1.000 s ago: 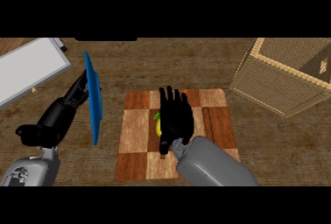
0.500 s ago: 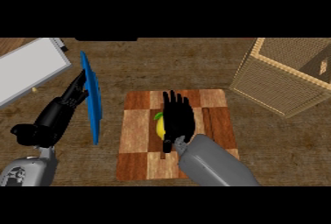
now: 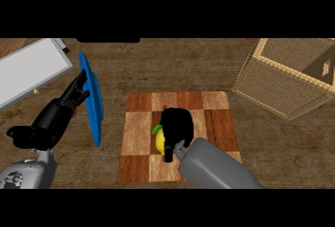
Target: Pick the lemon from the cutting board and place it in the basket
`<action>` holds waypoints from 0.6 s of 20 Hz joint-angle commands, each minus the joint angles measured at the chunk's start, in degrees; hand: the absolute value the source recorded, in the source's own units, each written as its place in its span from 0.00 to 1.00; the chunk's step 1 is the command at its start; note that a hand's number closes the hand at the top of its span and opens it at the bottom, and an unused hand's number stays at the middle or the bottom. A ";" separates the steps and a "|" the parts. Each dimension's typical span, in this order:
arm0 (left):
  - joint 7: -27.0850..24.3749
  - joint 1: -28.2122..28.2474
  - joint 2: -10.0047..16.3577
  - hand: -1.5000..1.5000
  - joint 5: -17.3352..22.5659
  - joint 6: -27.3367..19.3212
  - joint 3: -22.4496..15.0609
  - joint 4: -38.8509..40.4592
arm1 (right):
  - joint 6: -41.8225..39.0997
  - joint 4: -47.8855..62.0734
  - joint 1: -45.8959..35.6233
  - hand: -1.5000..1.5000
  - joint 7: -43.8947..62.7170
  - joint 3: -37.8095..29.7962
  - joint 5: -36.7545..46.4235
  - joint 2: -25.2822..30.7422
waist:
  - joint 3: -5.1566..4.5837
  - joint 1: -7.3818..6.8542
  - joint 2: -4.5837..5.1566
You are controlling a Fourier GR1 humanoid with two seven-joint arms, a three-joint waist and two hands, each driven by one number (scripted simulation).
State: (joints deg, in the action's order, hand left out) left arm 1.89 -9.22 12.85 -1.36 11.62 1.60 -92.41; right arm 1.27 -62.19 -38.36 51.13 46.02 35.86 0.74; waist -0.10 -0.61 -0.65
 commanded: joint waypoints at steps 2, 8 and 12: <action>-0.66 2.32 -1.38 0.50 -0.32 -0.32 -0.36 -0.85 | -3.40 3.20 1.39 1.00 -4.45 1.90 3.21 -0.70 | 0.10 0.13 0.67; -0.98 -0.84 -0.97 0.50 -1.70 -0.88 0.95 1.84 | -0.42 -0.49 1.41 1.00 1.75 -0.58 6.89 -0.72 | 0.10 0.66 0.57; -3.35 -1.08 -0.90 0.50 -1.68 0.46 0.63 4.78 | 8.33 2.56 3.81 1.00 4.56 -2.01 9.61 -0.73 | 0.09 0.71 0.74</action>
State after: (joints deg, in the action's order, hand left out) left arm 1.13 -9.74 12.17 -2.07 11.84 2.41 -90.59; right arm 3.58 -62.27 -37.09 53.42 44.54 41.47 0.01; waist 0.00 -0.18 -0.71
